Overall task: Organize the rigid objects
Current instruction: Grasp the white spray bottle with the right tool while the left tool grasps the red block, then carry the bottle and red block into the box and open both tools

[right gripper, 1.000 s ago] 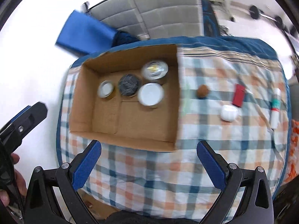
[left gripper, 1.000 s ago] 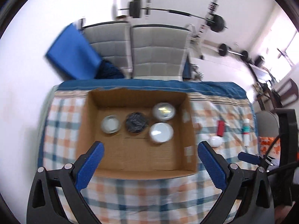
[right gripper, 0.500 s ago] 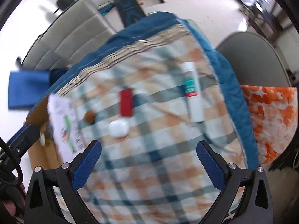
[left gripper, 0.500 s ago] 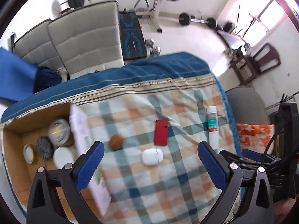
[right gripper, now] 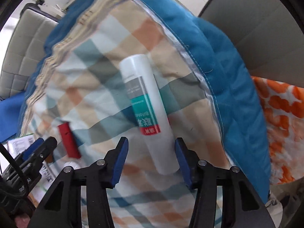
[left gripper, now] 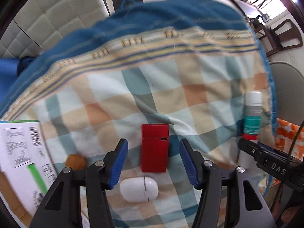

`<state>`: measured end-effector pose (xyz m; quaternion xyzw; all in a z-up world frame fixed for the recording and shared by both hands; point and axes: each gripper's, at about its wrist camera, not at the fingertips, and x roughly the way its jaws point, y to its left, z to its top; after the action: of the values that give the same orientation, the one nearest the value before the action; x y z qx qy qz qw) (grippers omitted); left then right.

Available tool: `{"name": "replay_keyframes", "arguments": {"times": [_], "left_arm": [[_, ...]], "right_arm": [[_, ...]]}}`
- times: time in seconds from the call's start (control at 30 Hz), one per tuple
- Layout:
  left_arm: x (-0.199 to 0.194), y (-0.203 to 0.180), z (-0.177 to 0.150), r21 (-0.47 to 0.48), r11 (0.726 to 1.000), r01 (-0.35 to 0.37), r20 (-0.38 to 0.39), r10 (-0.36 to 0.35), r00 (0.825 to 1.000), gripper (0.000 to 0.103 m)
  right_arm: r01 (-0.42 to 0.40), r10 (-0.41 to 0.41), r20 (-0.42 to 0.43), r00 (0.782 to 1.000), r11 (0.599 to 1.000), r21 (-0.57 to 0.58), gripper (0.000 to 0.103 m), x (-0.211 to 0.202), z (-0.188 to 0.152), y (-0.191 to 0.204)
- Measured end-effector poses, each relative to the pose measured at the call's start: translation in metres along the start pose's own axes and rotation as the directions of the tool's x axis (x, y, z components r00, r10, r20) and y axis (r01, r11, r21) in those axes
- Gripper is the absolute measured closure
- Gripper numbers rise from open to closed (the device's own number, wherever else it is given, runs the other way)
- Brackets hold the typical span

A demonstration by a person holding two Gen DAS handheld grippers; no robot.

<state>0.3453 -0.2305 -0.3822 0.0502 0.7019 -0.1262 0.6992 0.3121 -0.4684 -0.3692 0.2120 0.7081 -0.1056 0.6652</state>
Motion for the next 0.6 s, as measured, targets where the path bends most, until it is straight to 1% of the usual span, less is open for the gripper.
{"name": "replay_keyframes", "arguments": {"times": [0.03,0.07,0.1,0.17,0.2,0.23,0.27,0.37,0.43,0.6], "left_arm": [[0.008,0.0,0.0,0.001,1.0,-0.004,-0.019,0.004,1.0,0.049],[0.016,-0.001,0.0,0.003,1.0,-0.02,-0.036,0.02,0.999,0.049],[0.023,0.0,0.0,0.005,1.0,-0.029,-0.05,0.029,0.998,0.049],[0.029,0.0,-0.003,0.017,0.999,-0.032,-0.046,0.033,0.998,0.05],[0.027,-0.001,-0.005,0.024,0.999,-0.043,-0.027,0.044,0.999,0.058],[0.025,-0.002,-0.009,0.033,0.998,-0.048,-0.014,0.049,0.999,0.069],[0.022,-0.001,-0.013,0.039,0.999,-0.037,-0.011,0.037,0.999,0.072],[0.02,0.004,-0.024,0.028,0.999,-0.019,-0.019,0.02,1.0,0.071],[0.024,0.011,-0.028,0.003,1.0,0.005,-0.013,-0.005,1.0,0.07],[0.024,0.009,-0.028,-0.008,1.0,-0.009,-0.003,0.009,1.0,0.071]], "right_arm": [[-0.006,0.006,-0.002,1.0,1.0,-0.001,0.051,0.007,0.003,-0.001],[-0.006,0.006,-0.01,1.0,1.0,0.001,0.06,0.012,0.004,-0.002],[0.0,0.0,-0.022,1.0,1.0,0.0,0.063,0.017,0.006,-0.003],[0.003,-0.004,-0.028,1.0,1.0,-0.011,0.064,0.022,0.006,-0.004],[0.009,-0.009,-0.026,1.0,1.0,-0.023,0.064,0.022,0.005,-0.003],[0.019,-0.02,-0.028,0.999,0.999,-0.042,0.065,0.022,0.003,-0.001],[0.023,-0.025,-0.04,0.999,0.998,-0.053,0.066,0.022,0.001,0.0],[0.017,-0.026,-0.097,0.995,0.995,-0.094,0.067,0.028,-0.013,0.008],[0.013,-0.025,-0.107,0.994,0.993,-0.114,0.067,0.031,-0.018,0.01],[-0.003,-0.002,-0.106,0.994,0.999,-0.044,0.064,0.042,-0.011,0.008]]}}
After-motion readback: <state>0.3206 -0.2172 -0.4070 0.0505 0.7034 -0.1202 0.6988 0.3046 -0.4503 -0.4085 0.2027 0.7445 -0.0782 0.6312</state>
